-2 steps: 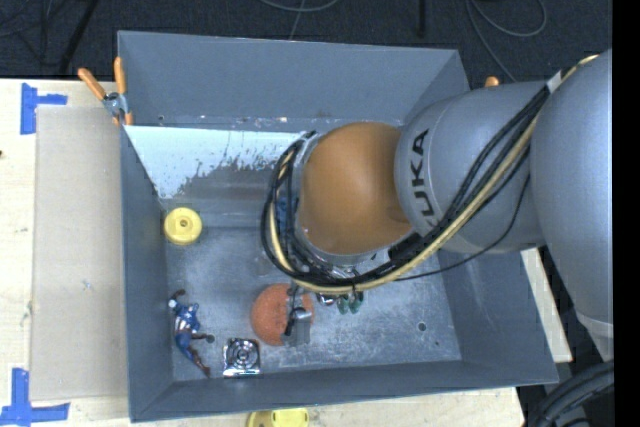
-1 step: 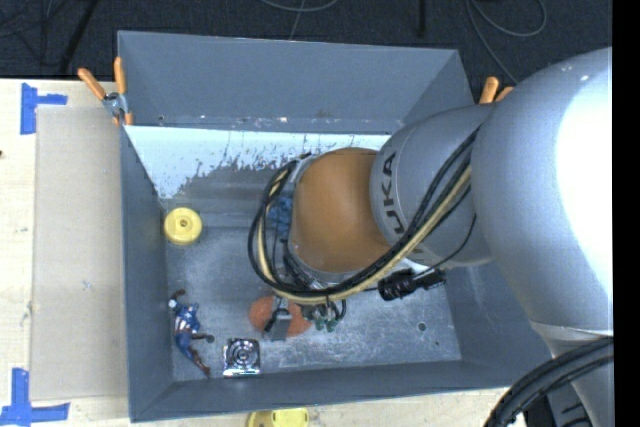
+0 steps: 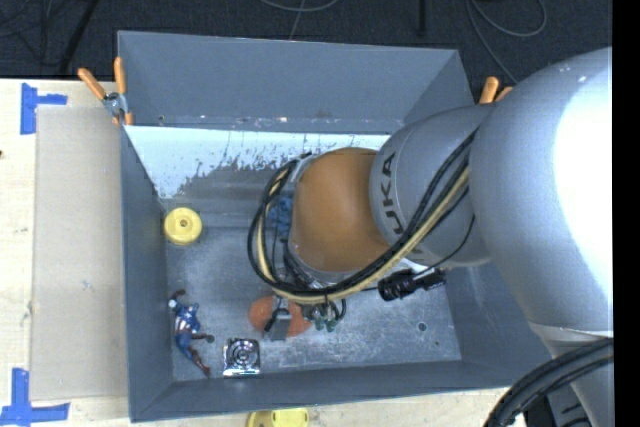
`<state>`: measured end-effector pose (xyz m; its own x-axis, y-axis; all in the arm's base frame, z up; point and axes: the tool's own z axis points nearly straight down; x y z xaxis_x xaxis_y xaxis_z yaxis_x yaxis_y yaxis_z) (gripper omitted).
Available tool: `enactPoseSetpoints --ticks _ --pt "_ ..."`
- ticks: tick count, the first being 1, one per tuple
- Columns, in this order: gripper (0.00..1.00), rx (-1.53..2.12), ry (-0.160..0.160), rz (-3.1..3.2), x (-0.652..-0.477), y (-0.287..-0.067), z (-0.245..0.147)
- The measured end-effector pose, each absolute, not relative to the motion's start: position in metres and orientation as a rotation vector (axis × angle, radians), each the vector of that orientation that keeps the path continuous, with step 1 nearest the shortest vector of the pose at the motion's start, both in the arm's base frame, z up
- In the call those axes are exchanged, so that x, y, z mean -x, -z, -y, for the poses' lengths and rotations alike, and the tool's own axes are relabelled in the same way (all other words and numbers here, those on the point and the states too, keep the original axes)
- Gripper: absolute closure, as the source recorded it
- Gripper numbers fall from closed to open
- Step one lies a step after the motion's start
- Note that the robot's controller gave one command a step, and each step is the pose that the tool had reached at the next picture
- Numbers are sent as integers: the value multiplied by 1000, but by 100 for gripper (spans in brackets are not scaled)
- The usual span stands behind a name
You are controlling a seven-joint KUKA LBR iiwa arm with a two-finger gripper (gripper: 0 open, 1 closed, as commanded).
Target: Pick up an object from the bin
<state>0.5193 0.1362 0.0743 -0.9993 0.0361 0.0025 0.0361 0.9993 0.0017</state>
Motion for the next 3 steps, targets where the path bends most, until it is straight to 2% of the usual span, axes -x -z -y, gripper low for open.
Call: enactPoseSetpoints --ticks 3 --pt "100 62 3 3139 -519 -74 -136"
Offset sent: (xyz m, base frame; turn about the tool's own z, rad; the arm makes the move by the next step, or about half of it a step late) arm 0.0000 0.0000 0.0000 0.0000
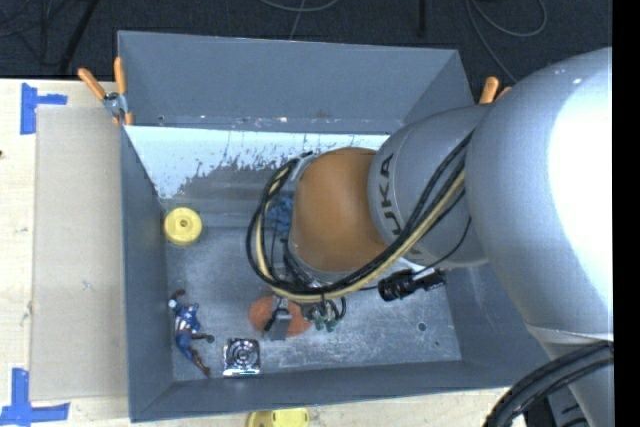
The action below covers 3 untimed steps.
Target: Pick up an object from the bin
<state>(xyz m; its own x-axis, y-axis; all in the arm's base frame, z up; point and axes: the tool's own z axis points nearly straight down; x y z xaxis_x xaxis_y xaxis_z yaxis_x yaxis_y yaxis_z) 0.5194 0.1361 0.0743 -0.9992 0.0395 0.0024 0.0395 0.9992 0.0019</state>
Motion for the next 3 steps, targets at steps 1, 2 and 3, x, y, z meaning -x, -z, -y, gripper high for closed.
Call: enactPoseSetpoints --ticks 1,2,3 --pt "100 65 3 3139 -519 -74 -136" --pt "100 66 3 3139 -519 -74 -136" --pt "0 67 3 3139 -519 -74 -136"
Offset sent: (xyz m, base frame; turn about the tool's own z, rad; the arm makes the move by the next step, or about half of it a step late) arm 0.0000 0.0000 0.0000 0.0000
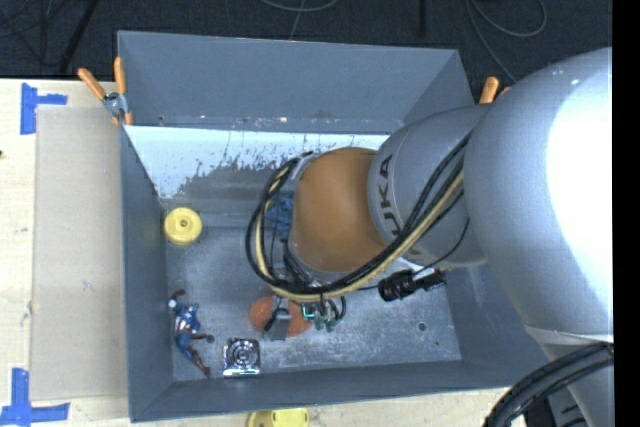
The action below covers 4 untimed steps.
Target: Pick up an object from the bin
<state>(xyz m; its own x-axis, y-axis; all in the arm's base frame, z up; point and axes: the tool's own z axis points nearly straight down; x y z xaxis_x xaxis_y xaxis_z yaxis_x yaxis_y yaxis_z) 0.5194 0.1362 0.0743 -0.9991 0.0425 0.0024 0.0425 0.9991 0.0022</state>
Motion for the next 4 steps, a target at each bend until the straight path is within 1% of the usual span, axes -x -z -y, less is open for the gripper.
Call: enactPoseSetpoints --ticks 1,4 --pt "100 69 1 3139 -519 -73 -135" --pt "100 74 1 3139 -519 -73 -135"
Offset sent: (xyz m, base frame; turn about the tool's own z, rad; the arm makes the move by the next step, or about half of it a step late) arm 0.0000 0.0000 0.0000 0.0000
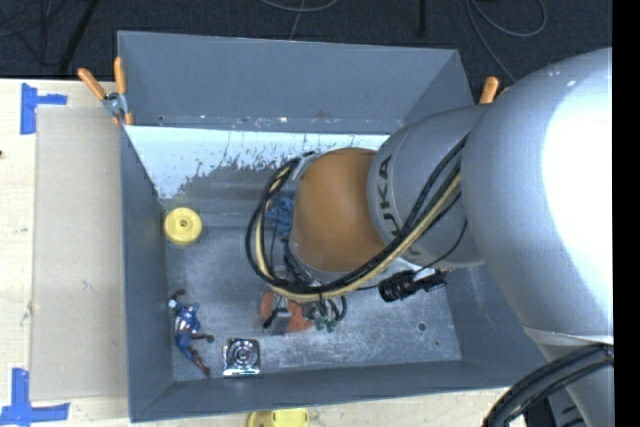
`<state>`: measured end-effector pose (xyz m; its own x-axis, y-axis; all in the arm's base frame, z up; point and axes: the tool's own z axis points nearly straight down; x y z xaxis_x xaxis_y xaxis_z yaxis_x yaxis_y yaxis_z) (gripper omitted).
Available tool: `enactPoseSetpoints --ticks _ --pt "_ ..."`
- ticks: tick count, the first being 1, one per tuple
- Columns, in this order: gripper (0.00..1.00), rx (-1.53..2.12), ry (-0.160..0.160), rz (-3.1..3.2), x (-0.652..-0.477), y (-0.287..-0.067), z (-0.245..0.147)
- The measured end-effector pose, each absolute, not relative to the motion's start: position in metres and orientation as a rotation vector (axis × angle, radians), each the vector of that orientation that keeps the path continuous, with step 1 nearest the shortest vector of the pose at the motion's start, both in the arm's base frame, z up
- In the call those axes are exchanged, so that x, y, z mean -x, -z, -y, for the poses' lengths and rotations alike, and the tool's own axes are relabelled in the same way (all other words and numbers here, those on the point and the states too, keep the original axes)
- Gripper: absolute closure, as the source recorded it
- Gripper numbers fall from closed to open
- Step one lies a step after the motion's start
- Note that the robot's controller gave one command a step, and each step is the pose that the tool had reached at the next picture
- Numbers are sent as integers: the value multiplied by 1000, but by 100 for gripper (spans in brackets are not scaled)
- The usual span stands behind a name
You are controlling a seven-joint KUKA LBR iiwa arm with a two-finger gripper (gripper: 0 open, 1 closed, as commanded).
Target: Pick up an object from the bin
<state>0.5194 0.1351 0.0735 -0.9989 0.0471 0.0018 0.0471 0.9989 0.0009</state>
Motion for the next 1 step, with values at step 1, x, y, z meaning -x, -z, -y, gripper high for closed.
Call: enactPoseSetpoints --ticks 1 --pt "100 75 2 3139 -519 -73 -135"
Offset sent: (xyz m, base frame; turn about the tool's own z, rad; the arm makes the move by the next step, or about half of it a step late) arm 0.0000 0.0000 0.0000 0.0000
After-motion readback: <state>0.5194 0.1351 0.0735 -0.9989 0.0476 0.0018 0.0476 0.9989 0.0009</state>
